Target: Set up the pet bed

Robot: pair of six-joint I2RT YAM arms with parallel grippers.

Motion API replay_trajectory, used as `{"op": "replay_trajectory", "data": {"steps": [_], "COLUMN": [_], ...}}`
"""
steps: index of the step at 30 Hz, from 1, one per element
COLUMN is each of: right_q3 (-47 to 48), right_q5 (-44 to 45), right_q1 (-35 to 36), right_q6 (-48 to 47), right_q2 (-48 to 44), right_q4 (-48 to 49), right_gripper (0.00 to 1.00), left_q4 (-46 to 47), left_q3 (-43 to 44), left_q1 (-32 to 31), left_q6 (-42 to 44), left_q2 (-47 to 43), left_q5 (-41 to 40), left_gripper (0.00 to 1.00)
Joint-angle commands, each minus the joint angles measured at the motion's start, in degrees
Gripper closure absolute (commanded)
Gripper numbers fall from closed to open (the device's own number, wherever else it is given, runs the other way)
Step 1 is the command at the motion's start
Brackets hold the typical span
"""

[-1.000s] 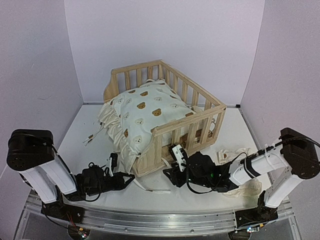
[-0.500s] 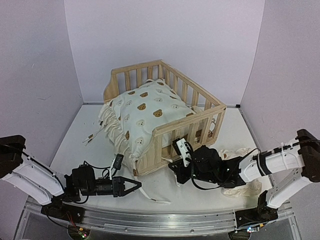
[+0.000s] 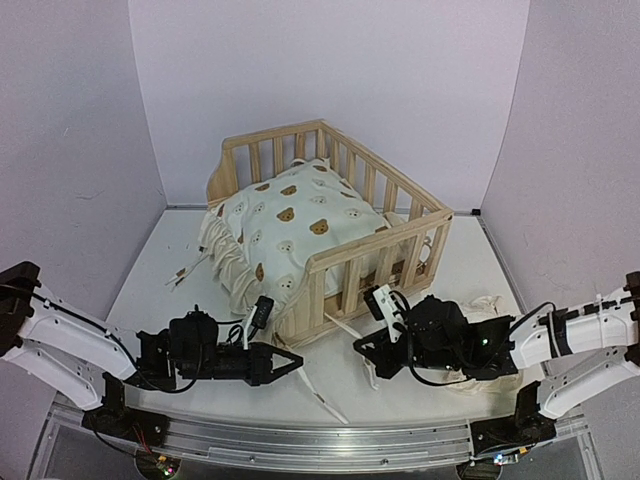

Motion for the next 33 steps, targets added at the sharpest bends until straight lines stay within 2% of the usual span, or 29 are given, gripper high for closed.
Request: {"op": "replay_trajectory", "data": {"steps": [1, 6, 9, 14, 18, 26, 27, 30, 33], "right_q3": [-3.46, -8.35, -7.32, -5.22, -7.12, -6.56, -6.69, -6.82, -6.61], "right_q5": [-2.55, -2.27, -2.12, -2.83, 0.11, -4.93, -4.85, -3.65, -3.63], "right_q1": [1.7, 5.16, 6.89, 8.98, 9.07, 9.07, 9.07, 9.07, 9.07], "right_q6": [3.01, 6.07, 5.73, 5.0, 7.47, 13.34, 14.42, 17.9, 20.93], "right_q2": [-2.66, -2.87, 0.39, 7.44, 4.88, 3.31, 3.37, 3.7, 4.4], "right_q4": [-0.98, 6.03, 8.66, 14.95, 17.05, 23.05, 24.18, 26.38, 28.23], "right_gripper": [1.0, 1.0, 1.0, 1.0, 1.0, 1.0, 1.0, 1.0, 1.0], "left_q4": [-0.94, -1.01, -1.26, -1.83, -1.81, -1.88, -1.9, -1.91, -2.11], "left_q3": [3.83, 0.63, -1.29, -0.34, 1.32, 3.82, 3.51, 1.56, -1.17], "left_q1": [-1.12, -1.12, -1.1, -1.1, -1.09, -1.13, -1.06, -1.09, -1.77], "left_q6": [2.64, 0.64, 0.09, -0.8, -1.37, 0.78, 0.35, -0.58, 0.01], "left_q2": [2.99, -0.41, -2.18, 0.34, 3.33, 7.5, 7.41, 5.53, 1.25], "left_q5": [1.73, -3.92, -5.14, -5.14, -4.45, -4.56, -5.02, -5.14, -5.14], "left_gripper": [1.0, 1.0, 1.0, 1.0, 1.0, 0.99, 0.96, 0.75, 0.6]}}
